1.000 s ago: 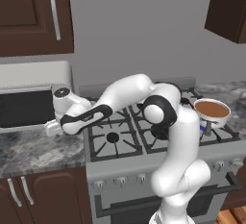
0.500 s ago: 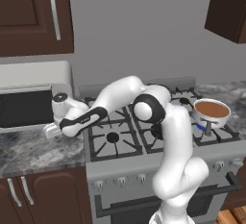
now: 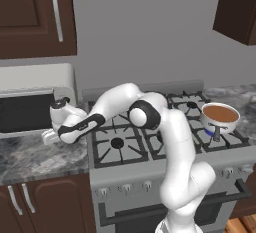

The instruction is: Pick up the sugar cube(s) and place them in the saucepan with hot chocolate.

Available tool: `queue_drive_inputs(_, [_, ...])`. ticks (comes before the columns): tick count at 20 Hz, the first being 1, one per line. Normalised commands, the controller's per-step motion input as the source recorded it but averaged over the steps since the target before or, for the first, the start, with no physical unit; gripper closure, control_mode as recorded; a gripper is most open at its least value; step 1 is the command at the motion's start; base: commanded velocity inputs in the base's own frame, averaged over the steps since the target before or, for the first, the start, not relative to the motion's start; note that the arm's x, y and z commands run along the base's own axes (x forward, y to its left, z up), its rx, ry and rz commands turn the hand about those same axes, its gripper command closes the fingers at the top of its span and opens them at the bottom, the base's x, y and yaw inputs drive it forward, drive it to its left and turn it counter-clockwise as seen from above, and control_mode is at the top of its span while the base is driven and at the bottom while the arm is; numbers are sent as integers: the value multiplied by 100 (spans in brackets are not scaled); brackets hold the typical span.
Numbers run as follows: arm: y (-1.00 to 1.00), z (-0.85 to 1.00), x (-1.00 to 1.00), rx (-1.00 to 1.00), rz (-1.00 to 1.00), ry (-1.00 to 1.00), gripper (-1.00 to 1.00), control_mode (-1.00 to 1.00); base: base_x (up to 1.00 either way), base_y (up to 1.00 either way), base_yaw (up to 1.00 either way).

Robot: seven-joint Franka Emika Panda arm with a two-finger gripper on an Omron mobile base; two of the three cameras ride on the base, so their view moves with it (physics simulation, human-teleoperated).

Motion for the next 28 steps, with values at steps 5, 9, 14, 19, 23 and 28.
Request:
queue_drive_inputs(5, [15, -27, 28, 0, 0, 0, -100, -100, 0, 0, 0])
queue_drive_inputs(9, [1, -30, 4, 0, 0, 0, -100, -100, 0, 0, 0])
queue_drive_inputs(14, [-15, -39, 0, 0, 0, 2, -100, -100, 0, 0, 0])
queue_drive_inputs(19, [-23, -26, 0, 0, 0, 0, -100, -100, 0, 0, 0])
queue_drive_inputs(23, [-21, -12, -6, 0, 0, 0, -100, -100, 0, 0, 0])
queue_drive_inputs(28, [-22, -1, -7, 0, 0, 0, -100, -100, 0, 0, 0])
